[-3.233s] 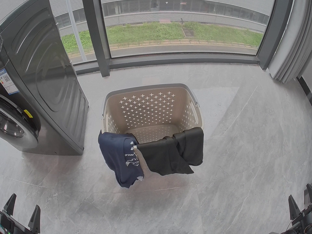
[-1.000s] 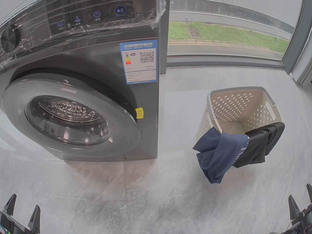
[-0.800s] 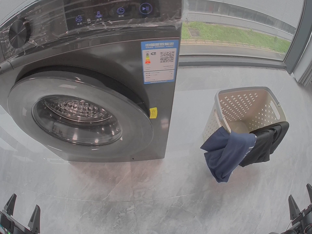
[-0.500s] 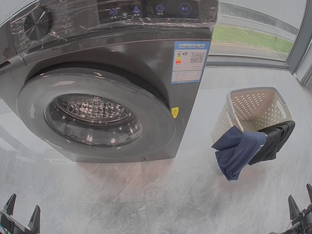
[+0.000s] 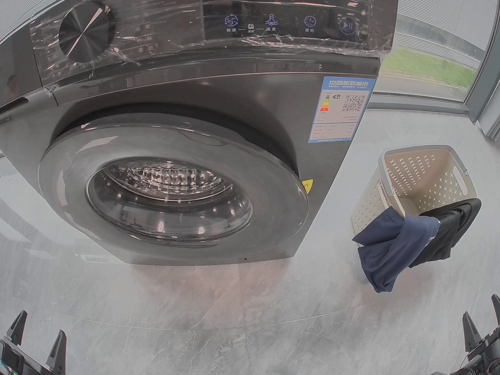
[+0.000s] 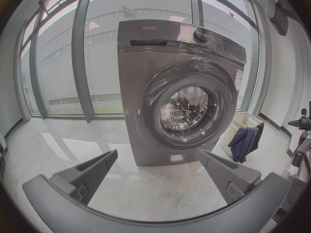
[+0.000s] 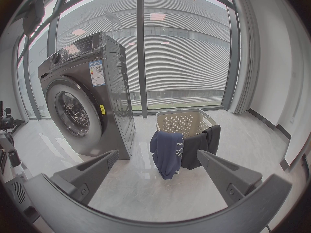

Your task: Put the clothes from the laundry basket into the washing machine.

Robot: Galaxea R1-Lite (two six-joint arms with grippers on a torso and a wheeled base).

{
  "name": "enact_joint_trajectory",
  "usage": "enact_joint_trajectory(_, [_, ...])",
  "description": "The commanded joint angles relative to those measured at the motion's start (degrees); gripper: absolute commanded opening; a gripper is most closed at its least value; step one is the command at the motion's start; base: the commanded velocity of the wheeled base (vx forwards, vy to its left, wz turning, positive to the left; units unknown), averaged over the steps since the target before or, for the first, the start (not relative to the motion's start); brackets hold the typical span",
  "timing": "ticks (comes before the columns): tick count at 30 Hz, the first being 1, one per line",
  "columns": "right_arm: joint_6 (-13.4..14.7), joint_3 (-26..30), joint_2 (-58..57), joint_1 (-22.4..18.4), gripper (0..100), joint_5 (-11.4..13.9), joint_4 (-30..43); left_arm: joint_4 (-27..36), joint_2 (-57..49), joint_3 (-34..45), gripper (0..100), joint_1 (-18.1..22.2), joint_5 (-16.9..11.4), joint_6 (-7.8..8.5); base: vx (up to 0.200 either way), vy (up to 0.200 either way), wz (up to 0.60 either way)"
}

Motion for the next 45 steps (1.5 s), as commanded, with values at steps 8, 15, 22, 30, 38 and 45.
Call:
enact_joint_trajectory(8, [0.4,1.0,-1.0,0.3,100,-0.1,0.0,0.0,-0.8,0.9,100,0.0,-0.1,-0.39,0.000,0.000,0.30])
enact_joint_trajectory(15, [0.1,1.0,-1.0,0.3,100,0.0,0.0,0.0,-0.8,0.9,100,0.0,-0.1,-0.39,0.000,0.000,0.00])
enact_joint_trajectory(22, [0.1,1.0,-1.0,0.3,100,0.0,0.0,0.0,-0.8,0.9,100,0.0,-0.1,-0.39,0.000,0.200,0.00])
enact_joint_trajectory(30, [0.1,1.0,-1.0,0.3,100,0.0,0.0,0.0,-0.8,0.9,100,0.0,0.2,-0.74,0.000,0.100,0.00])
enact_joint_trajectory(38, [0.1,1.0,-1.0,0.3,100,0.0,0.0,0.0,-0.8,0.9,100,0.0,0.2,-0.83,0.000,0.000,0.00])
enact_joint_trajectory(45, [0.1,1.0,-1.0,0.3,100,0.0,0.0,0.0,-0.8,0.9,100,0.0,0.2,-0.74,0.000,0.000,0.00])
